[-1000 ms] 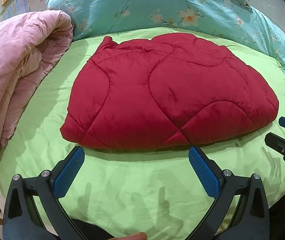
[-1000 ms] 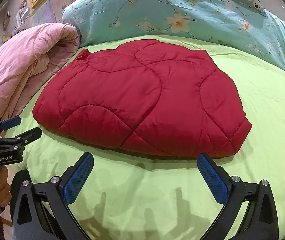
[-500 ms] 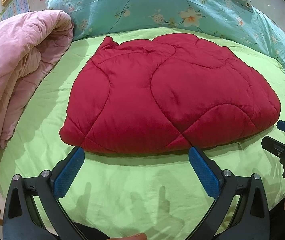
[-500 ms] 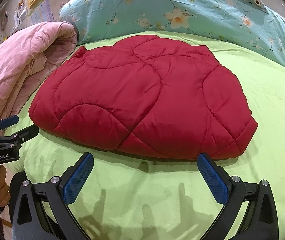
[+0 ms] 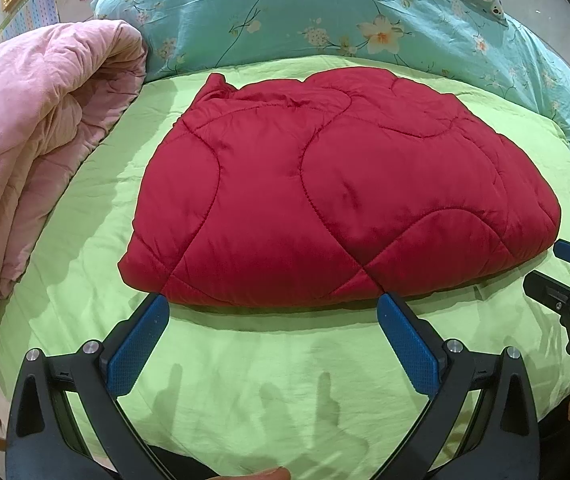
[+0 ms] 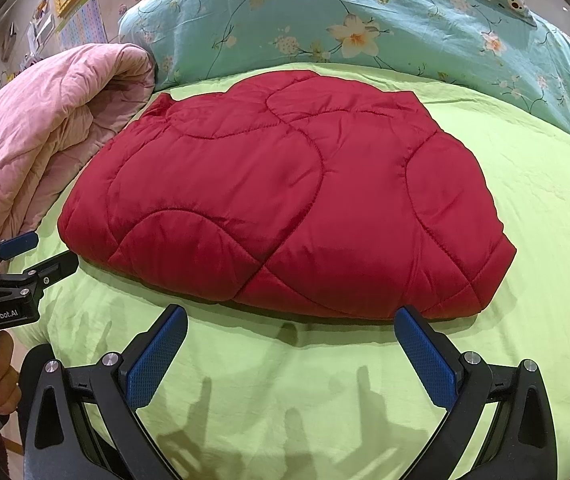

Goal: Fold large clothes

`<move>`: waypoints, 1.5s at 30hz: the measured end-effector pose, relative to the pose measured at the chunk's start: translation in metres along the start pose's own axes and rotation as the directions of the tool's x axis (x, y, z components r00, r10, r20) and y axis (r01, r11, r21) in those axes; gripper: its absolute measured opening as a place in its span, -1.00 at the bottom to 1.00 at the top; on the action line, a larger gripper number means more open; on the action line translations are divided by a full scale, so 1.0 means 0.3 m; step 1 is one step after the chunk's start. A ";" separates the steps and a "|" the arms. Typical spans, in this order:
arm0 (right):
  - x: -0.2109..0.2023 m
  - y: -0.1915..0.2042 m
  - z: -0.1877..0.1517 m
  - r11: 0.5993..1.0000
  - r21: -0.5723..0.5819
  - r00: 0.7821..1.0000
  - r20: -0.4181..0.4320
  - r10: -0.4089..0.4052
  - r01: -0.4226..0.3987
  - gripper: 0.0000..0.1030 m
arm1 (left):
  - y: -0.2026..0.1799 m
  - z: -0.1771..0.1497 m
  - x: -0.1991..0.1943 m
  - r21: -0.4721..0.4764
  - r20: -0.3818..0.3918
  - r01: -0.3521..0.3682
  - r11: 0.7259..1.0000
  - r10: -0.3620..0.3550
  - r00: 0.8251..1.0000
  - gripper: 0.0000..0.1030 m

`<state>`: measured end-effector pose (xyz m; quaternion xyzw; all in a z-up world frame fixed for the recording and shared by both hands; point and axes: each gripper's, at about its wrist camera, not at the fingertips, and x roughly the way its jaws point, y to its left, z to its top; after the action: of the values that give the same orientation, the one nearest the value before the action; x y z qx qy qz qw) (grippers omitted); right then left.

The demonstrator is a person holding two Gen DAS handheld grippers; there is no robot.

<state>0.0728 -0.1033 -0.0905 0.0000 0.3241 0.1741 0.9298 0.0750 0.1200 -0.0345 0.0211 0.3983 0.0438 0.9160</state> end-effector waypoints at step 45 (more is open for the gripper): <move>-0.039 0.023 0.019 1.000 -0.007 1.000 0.031 -0.001 0.001 1.00 | -0.013 0.018 -0.048 -0.002 0.027 0.001 1.000 -0.001 1.000 1.00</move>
<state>0.0655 -0.1000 -0.0780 -0.0007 0.3092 0.1746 0.9348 0.0695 0.1146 -0.0207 0.0206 0.3859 0.0437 0.9213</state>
